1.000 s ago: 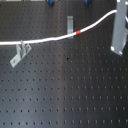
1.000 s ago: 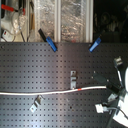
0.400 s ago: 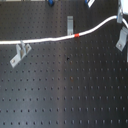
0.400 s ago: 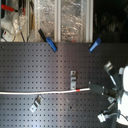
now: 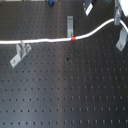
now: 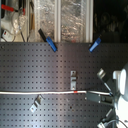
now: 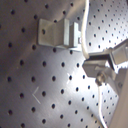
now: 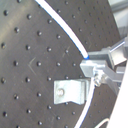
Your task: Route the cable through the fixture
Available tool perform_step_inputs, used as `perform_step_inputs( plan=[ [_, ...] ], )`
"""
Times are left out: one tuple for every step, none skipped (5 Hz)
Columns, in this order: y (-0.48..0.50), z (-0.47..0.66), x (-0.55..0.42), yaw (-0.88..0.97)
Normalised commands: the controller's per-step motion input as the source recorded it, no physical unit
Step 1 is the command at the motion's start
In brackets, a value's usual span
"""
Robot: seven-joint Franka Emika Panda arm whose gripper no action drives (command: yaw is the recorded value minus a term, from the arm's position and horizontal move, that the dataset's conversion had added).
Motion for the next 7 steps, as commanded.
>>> perform_step_inputs(
  plan=[
    [0.098, 0.28, -0.006, -0.84],
    [0.132, 0.26, -0.019, -0.86],
    [-0.006, 0.00, -0.025, -0.05],
    [0.158, 0.20, -0.044, -0.50],
    [0.158, 0.06, -0.054, -0.70],
    [0.147, 0.00, -0.070, -0.66],
    [0.164, 0.13, -0.093, -0.72]
  ],
)
